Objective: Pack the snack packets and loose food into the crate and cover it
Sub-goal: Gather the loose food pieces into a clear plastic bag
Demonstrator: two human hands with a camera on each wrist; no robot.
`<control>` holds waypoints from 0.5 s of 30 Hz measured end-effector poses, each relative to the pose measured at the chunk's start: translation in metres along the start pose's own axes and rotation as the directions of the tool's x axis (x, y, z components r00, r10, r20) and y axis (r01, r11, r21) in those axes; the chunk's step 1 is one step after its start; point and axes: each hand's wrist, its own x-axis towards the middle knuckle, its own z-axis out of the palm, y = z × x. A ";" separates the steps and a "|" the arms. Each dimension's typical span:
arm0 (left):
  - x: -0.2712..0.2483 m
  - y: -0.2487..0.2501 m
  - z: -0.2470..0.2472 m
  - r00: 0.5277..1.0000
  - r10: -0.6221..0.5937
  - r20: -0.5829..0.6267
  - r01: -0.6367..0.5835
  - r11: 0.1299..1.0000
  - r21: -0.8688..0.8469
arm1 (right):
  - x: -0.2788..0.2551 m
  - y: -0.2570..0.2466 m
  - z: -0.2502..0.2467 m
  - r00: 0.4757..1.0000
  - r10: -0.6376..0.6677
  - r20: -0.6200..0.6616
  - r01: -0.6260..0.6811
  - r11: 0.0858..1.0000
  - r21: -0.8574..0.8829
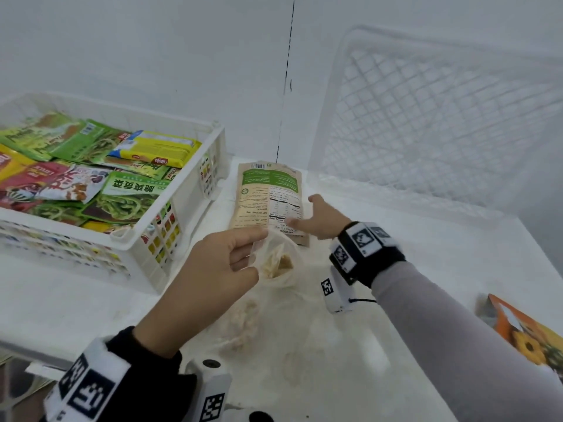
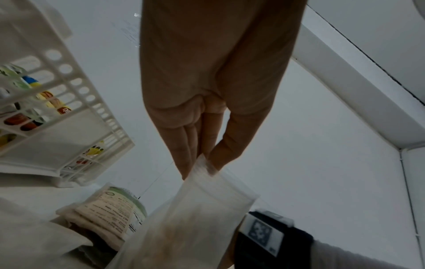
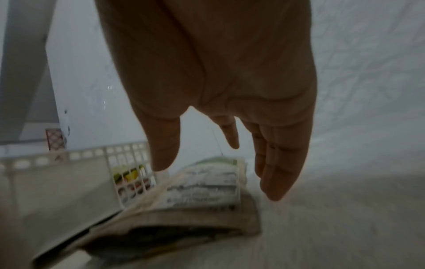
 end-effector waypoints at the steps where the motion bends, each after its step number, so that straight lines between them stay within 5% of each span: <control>1: 0.000 0.000 0.000 1.000 0.001 0.000 -0.001 1.000 0.005 | 0.006 -0.003 0.005 1.000 0.020 0.004 -0.020 0.999 -0.032; 8: 0.001 -0.002 0.000 1.000 0.007 -0.017 -0.006 1.000 0.017 | 0.031 -0.011 0.023 0.980 0.167 -0.110 -0.167 0.986 0.009; 12: 0.000 -0.004 -0.002 1.000 0.007 -0.016 -0.007 1.000 0.022 | 0.038 -0.013 0.007 0.997 0.071 0.043 -0.081 0.943 0.324; 15: 0.000 -0.006 -0.002 1.000 0.007 -0.009 -0.006 1.000 0.020 | 0.032 -0.019 -0.013 0.999 0.015 0.031 -0.032 0.770 0.637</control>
